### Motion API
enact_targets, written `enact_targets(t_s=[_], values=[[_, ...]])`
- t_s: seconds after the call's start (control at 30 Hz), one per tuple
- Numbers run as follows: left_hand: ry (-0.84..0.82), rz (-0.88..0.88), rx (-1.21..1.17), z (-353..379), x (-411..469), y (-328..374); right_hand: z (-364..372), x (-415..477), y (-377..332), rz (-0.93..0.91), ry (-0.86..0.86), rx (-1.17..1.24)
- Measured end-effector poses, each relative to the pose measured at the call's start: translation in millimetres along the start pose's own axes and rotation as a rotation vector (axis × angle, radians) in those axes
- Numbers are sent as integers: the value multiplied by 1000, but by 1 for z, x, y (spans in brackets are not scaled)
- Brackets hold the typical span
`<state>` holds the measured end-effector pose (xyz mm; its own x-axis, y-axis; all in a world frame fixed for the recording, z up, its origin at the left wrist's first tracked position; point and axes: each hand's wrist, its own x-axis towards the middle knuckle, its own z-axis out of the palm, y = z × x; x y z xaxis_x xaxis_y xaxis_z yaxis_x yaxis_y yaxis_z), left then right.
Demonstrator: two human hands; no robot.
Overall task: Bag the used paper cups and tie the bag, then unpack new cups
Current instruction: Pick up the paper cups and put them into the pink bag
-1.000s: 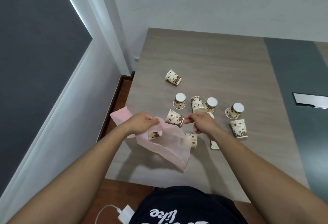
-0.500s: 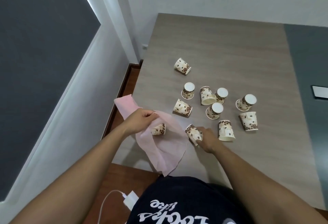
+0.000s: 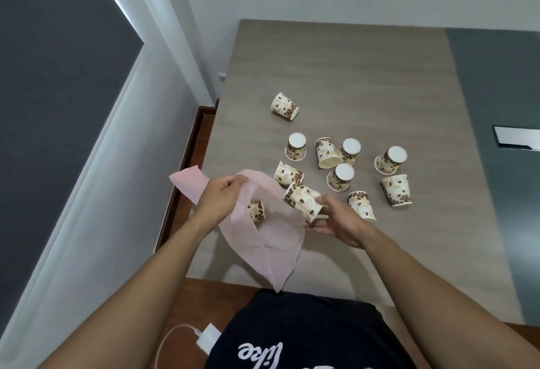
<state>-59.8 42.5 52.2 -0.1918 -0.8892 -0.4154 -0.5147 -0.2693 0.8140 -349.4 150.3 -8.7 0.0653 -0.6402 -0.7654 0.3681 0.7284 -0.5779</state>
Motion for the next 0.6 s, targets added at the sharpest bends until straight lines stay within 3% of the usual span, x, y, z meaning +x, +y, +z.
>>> enact_targets(t_s=[0.07, 0.17, 0.47, 0.6], values=[[-23, -21, -7, 3, 2, 6, 4, -8, -8, 24, -134, 98], [-80, 4, -20, 13, -1, 20, 17, -9, -11, 12, -178, -121], [-171, 31, -88, 45, 0, 37, 57, 8, 9, -215, 35, -756], [-200, 39, -104, 61, 1, 40, 49, 6, 10, -225, 70, -863]])
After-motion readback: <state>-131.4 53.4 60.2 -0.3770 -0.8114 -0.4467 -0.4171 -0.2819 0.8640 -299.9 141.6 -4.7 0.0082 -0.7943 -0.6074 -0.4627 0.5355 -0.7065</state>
